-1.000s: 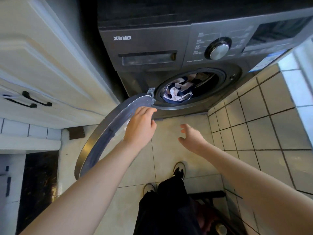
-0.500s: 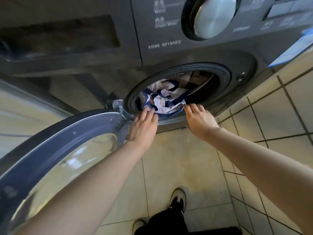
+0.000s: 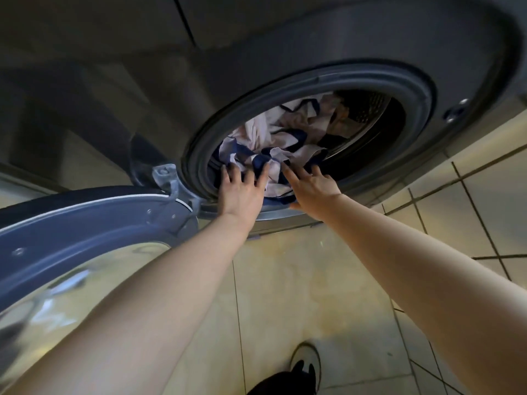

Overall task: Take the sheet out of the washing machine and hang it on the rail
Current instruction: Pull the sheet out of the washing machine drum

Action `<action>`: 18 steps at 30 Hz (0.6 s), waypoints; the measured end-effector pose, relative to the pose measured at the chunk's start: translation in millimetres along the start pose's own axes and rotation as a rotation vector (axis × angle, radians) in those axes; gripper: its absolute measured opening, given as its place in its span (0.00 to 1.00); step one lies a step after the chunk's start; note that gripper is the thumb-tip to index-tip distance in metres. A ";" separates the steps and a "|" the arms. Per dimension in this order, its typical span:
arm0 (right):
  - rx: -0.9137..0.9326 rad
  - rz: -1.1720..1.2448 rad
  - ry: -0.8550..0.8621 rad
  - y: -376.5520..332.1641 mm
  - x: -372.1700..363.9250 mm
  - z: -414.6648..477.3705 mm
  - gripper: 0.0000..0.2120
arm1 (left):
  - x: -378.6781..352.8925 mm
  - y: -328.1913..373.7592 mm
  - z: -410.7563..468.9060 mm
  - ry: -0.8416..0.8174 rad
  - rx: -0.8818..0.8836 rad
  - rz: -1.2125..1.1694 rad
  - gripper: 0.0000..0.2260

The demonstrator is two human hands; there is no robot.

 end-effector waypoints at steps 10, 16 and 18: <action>-0.006 0.047 0.212 -15.7 9.8 -3.4 0.16 | 2.7 18.2 -18.3 0.160 -0.238 -0.165 0.13; 0.063 0.169 0.237 -38.3 23.2 -69.0 0.18 | 14.1 5.2 -71.2 0.190 -0.358 -0.485 0.09; 0.068 0.223 0.242 -47.0 17.7 -91.6 0.16 | 12.0 6.8 -97.1 0.187 -0.401 -0.471 0.11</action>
Point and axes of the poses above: each hand's wrist, its own z-axis towards the middle knuckle, its own x-axis out of the back of the hand, y = z × x, the point moved 8 cm from there along z, towards the middle knuckle, and after that the axes turned 15 degrees about x, right-handed, at the moved point
